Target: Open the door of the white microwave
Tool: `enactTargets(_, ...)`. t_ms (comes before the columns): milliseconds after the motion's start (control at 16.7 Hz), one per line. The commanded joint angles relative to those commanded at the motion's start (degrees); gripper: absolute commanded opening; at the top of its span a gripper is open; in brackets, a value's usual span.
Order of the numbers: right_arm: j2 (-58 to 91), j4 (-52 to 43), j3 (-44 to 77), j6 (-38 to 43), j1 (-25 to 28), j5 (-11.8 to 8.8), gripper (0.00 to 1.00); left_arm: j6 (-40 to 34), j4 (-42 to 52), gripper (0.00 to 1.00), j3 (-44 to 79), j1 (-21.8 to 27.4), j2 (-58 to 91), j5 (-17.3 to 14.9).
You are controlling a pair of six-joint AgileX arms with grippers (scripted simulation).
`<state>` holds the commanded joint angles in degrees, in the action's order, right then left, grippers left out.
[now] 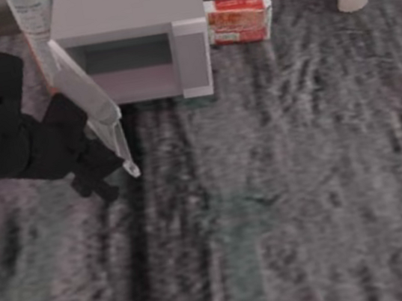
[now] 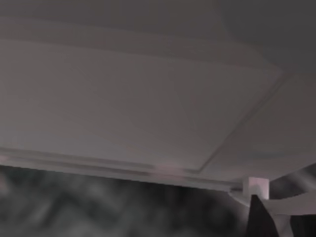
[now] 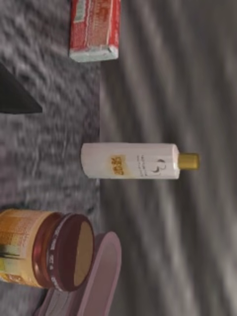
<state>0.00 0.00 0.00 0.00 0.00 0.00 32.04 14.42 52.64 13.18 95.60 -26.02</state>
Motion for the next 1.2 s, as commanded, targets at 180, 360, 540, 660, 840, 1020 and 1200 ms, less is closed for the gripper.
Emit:
enactTargets(180,0.0,0.0,0.0,0.0,0.0,0.0,1.0,-0.01,0.2,0.0,-0.24,0.18,0.03,-0.37)
enactTargets(360,0.0,0.0,0.0,0.0,0.0,0.0,1.0,2.25,1.4,0.0,0.16,-0.74,0.3,-1.4)
enactTargets(540,0.0,0.0,0.0,0.0,0.0,0.0,1.0,5.01,2.56,0.0,0.84,-1.95,0.18,-2.78)
enactTargets(660,0.0,0.0,0.0,0.0,0.0,0.0,1.0,6.08,3.33,0.0,0.87,-2.52,0.37,-3.29)
enactTargets(840,0.0,0.0,0.0,0.0,0.0,0.0,1.0,6.1,3.35,0.0,0.87,-2.53,0.37,-3.3)
enactTargets(1020,0.0,0.0,0.0,0.0,0.0,0.0,1.0,6.1,3.35,0.0,0.87,-2.53,0.37,-3.3)
enactTargets(1200,0.0,0.0,0.0,0.0,0.0,0.0,1.0,6.1,3.35,0.0,0.87,-2.53,0.37,-3.3)
